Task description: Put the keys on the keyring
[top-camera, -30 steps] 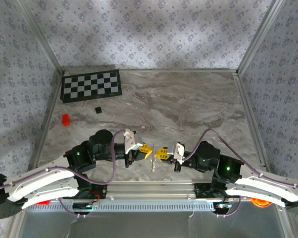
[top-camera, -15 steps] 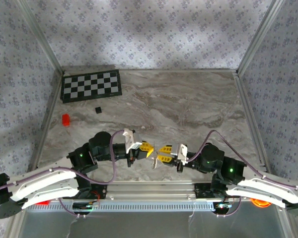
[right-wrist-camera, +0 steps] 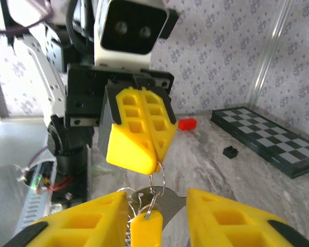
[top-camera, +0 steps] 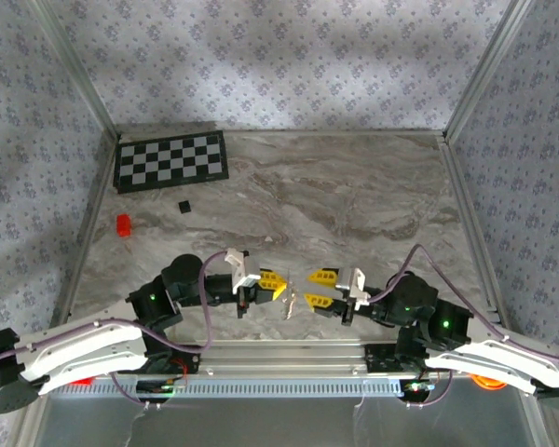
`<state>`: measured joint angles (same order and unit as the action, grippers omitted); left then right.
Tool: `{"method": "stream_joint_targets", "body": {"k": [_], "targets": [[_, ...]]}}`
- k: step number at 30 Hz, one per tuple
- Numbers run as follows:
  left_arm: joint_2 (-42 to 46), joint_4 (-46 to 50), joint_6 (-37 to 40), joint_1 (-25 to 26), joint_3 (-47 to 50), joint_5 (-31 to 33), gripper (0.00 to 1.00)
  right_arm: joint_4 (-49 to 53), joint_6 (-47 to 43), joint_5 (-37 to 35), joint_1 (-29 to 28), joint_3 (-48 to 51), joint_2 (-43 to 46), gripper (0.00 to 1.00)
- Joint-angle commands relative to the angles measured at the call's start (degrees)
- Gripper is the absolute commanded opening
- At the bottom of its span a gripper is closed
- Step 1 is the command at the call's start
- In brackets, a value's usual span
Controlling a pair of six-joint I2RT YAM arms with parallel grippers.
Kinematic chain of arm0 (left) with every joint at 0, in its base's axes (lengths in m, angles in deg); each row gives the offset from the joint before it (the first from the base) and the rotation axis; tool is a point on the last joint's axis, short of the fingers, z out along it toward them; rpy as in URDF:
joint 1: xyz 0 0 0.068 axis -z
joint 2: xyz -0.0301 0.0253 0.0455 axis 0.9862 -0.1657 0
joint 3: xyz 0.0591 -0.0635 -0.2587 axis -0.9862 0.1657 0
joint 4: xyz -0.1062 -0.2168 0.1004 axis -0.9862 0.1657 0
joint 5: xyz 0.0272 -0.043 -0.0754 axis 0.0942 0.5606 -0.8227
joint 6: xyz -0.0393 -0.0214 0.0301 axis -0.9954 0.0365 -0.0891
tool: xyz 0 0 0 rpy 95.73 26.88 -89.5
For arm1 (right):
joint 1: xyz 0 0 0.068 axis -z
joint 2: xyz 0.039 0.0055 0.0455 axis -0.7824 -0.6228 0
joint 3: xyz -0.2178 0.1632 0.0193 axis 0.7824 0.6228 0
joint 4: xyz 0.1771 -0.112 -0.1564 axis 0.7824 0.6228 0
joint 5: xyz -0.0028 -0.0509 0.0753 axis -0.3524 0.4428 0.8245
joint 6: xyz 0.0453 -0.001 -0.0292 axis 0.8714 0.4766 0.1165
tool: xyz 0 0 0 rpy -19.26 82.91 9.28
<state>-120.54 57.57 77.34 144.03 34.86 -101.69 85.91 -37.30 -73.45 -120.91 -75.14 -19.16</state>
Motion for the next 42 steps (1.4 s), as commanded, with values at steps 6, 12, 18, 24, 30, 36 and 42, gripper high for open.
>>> {"method": "stream_joint_targets", "body": {"k": [6,12,18,24,30,36,42], "targets": [[2.9,-9.8,2.0,0.7,1.2,-5.9,0.0,2.0,5.8,2.3,-0.4,-1.7,1.6,0.39],[2.6,-13.1,1.3,1.4,1.6,-5.7,0.0,0.4,5.2,1.2,-0.5,-2.8,0.2,0.34],[1.7,-12.8,1.7,1.7,0.7,-5.2,0.0,0.3,3.8,2.0,-0.5,-4.5,-3.0,0.29],[1.0,-12.5,2.0,1.9,0.2,-5.0,0.0,-0.7,3.5,2.8,-0.6,-4.6,-3.8,0.28],[0.4,-12.3,2.2,1.9,-0.3,-5.0,0.0,-1.8,3.7,4.0,-0.5,-4.1,-4.7,0.28],[-0.2,-12.4,2.1,2.0,-0.3,-4.7,0.0,-2.3,3.7,4.1,-0.5,-3.5,-5.3,0.29],[-0.1,-12.3,2.3,2.3,-0.2,-4.5,0.0,-3.4,4.2,5.1,-0.5,-3.0,-6.1,0.29]]}}
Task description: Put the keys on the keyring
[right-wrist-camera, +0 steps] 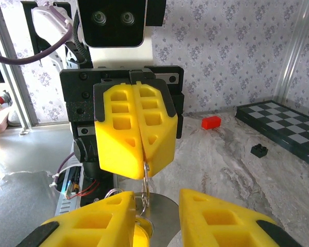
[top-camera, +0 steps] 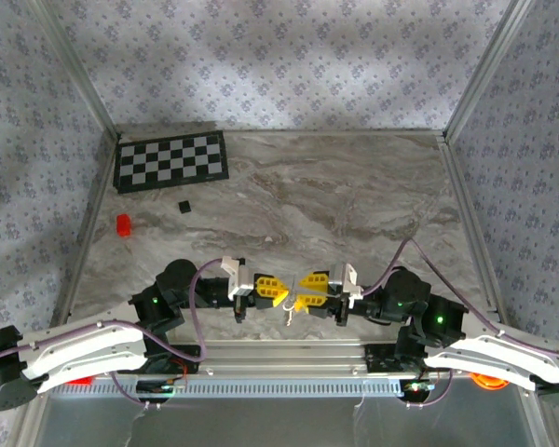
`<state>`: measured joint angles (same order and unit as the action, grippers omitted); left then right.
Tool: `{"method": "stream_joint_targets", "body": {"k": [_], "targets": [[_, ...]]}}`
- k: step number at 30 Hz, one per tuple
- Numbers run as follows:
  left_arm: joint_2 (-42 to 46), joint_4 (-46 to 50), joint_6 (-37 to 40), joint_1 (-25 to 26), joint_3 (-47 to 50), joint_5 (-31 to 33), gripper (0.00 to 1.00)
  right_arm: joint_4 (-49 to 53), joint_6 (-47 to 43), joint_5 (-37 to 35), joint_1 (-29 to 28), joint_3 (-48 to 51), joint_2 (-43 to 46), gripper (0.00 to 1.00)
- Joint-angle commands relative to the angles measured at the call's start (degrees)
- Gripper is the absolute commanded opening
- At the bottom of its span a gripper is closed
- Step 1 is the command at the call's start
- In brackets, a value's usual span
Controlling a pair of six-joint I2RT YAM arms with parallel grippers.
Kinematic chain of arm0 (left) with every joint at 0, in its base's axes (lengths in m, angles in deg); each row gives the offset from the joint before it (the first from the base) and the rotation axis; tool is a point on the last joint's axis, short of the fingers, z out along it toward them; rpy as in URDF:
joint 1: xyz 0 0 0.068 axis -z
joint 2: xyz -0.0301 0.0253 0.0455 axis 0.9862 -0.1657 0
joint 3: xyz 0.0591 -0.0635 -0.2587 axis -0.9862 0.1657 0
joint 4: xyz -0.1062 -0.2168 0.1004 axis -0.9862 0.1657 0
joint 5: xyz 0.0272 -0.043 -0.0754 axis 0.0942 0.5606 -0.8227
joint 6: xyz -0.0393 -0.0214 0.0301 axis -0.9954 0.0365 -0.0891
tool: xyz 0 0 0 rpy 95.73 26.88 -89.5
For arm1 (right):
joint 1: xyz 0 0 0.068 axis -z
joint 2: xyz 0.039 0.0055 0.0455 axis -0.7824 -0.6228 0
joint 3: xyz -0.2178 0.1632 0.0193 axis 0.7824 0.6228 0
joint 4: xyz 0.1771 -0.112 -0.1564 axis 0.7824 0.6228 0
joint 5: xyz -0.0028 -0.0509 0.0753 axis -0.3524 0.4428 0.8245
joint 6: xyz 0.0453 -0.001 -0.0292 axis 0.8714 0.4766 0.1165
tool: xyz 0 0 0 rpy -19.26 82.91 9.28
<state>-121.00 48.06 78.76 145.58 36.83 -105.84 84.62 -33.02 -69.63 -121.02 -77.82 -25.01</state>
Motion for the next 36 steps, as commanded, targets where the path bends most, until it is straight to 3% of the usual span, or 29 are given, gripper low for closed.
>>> {"method": "stream_joint_targets", "body": {"k": [1,5,19,23,30,36], "targets": [[0.4,-2.8,0.9,0.7,-2.1,-0.3,0.0,-2.1,-0.1,1.6,-0.4,-0.3,-0.4,0.3],[0.5,-2.7,1.2,0.8,-2.3,-0.3,0.0,-1.7,-0.2,1.4,-0.4,-0.4,-1.0,0.31],[0.5,-2.2,2.1,0.9,-2.1,0.1,0.0,-1.5,-1.1,0.8,-0.4,-0.5,-2.3,0.08],[0.4,0.7,3.6,0.9,-3.1,0.8,0.0,-0.7,-1.4,0.9,-0.4,-0.7,-2.3,0.01],[1.5,10.2,7.7,1.3,-5.2,3.5,0.0,2.0,-2.4,-0.5,-0.3,-2.0,-1.8,0.0],[3.6,21.7,11.2,1.3,-8.1,11.0,0.19,9.7,-4.6,-2.0,0.0,-5.0,-1.7,0.0]]}}
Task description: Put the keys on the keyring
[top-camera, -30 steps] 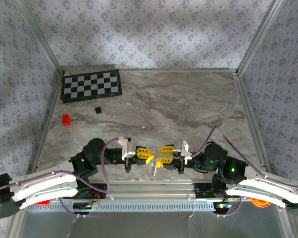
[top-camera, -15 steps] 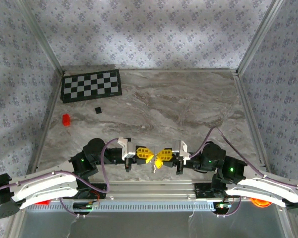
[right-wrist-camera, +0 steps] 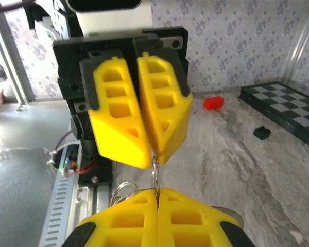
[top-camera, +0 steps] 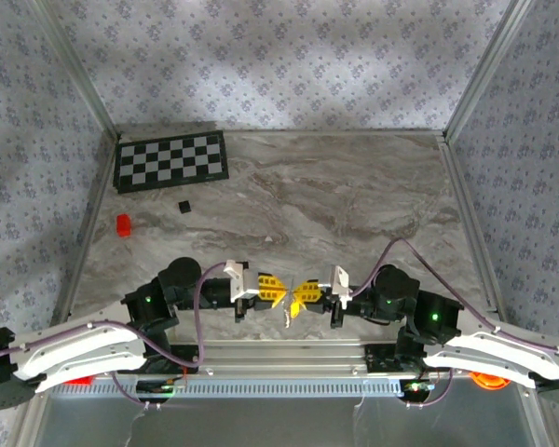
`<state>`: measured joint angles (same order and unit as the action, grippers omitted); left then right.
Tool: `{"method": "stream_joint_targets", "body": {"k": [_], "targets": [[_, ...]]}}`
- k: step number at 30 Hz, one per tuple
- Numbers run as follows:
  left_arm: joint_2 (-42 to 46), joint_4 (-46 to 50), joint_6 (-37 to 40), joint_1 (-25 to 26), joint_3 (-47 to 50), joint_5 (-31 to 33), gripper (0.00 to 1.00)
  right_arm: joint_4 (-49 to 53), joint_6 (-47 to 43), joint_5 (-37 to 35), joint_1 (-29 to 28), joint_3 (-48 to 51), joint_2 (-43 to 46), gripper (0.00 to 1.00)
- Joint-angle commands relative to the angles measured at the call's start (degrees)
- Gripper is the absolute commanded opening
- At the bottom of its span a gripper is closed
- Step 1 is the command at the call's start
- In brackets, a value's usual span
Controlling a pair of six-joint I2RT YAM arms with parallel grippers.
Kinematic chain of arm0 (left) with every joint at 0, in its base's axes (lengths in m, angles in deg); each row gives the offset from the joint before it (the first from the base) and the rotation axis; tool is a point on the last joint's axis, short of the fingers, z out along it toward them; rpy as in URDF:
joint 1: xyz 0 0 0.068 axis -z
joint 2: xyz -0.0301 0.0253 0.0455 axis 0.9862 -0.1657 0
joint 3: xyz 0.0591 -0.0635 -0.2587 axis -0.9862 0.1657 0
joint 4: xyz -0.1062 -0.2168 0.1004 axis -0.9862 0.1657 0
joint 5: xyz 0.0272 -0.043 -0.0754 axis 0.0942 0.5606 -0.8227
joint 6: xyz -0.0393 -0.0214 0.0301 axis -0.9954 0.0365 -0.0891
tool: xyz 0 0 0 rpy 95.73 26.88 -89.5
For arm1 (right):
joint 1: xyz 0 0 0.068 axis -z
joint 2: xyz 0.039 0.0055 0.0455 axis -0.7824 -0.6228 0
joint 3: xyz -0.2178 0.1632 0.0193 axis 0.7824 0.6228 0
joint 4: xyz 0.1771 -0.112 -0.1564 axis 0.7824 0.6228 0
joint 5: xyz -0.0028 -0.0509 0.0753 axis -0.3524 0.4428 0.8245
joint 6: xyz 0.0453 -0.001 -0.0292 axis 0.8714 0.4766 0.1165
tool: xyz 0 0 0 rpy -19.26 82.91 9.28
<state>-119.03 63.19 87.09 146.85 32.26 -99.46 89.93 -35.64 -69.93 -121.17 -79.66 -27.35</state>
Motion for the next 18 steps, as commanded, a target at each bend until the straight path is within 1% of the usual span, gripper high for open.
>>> {"method": "stream_joint_targets", "body": {"k": [1,3,7,8,13,18], "targets": [[1.9,8.8,3.5,0.1,-4.4,5.6,0.23,6.2,-2.4,-2.2,0.2,-3.9,0.5,0.0],[2.5,12.5,4.3,0.0,-5.9,7.7,0.27,9.8,-3.5,-3.7,0.5,-5.6,0.4,0.0],[2.5,16.8,5.1,0.1,-8.4,10.4,0.3,13.0,-4.7,-5.4,1.5,-7.7,-1.1,0.0],[2.1,17.7,5.1,0.1,-9.1,10.6,0.3,13.3,-4.9,-5.4,1.7,-8.2,-2.0,0.0],[0.1,19.8,3.5,0.1,-11.3,10.1,0.31,15.5,-5.4,-10.4,2.6,-12.1,-7.7,0.0],[-0.3,21.2,2.9,0.0,-11.5,10.8,0.32,16.0,-5.7,-8.8,2.6,-14.4,-11.4,0.0]]}}
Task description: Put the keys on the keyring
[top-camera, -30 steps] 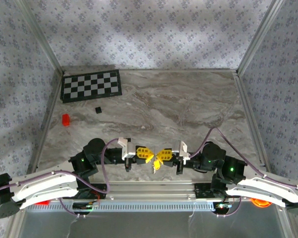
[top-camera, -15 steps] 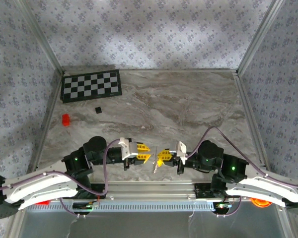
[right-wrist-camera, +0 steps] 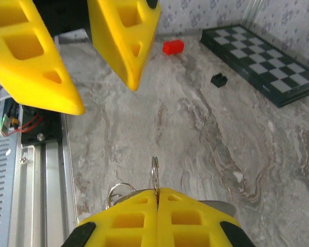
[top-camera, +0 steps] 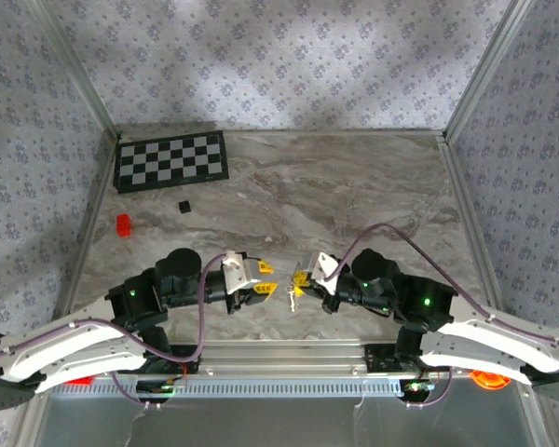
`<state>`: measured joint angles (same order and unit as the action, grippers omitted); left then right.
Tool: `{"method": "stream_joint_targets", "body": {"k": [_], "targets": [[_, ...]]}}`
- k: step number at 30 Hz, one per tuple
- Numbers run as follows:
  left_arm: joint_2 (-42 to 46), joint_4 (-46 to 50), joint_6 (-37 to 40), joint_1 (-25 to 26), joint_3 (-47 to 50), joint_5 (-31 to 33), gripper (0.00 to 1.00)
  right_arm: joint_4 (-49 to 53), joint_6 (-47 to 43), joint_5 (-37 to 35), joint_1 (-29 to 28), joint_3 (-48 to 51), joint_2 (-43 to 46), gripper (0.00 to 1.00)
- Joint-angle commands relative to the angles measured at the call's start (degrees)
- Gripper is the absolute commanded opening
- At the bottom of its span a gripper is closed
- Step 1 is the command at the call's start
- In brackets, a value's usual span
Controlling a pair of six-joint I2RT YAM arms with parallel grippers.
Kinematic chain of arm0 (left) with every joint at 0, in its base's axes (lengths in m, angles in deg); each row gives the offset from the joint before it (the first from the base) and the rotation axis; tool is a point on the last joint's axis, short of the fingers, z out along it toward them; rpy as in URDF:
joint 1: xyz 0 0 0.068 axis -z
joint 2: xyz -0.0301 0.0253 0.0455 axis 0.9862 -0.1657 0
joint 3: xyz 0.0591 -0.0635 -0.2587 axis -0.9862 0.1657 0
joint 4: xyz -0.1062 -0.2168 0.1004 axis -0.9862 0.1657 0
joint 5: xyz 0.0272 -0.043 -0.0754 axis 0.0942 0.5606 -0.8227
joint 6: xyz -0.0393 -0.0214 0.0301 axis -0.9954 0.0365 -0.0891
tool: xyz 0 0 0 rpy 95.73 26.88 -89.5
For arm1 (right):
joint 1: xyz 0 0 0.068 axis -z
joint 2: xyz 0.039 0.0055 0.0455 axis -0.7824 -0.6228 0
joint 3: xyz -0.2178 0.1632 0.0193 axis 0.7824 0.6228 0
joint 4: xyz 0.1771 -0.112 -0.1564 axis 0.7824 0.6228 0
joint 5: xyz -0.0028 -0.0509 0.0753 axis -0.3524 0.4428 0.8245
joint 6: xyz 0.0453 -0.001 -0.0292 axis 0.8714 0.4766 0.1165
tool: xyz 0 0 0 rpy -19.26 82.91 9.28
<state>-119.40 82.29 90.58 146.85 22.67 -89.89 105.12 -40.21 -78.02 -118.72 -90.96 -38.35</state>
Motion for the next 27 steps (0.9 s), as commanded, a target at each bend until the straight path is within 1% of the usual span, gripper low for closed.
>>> {"method": "stream_joint_targets", "body": {"k": [1,5,11,20,27], "targets": [[0.1,2.3,-0.7,0.1,-1.5,1.9,0.32,1.2,-1.3,-0.7,0.1,-3.6,-0.8,0.0],[0.2,2.9,-0.8,-0.2,-0.9,2.9,0.32,2.3,-1.7,-0.1,0.2,-4.8,-1.9,0.0],[-0.8,2.3,-0.3,-0.4,-1.0,2.9,0.32,2.5,-1.6,1.8,-0.6,-5.9,-3.8,0.0],[-3.2,2.3,-0.1,-1.3,-1.5,2.2,0.32,2.5,-2.1,2.4,-1.8,-7.0,-5.6,0.0],[-5.4,2.1,-0.5,-1.4,-1.9,2.3,0.27,3.1,-2.5,1.6,-2.4,-7.4,-6.5,0.0]]}}
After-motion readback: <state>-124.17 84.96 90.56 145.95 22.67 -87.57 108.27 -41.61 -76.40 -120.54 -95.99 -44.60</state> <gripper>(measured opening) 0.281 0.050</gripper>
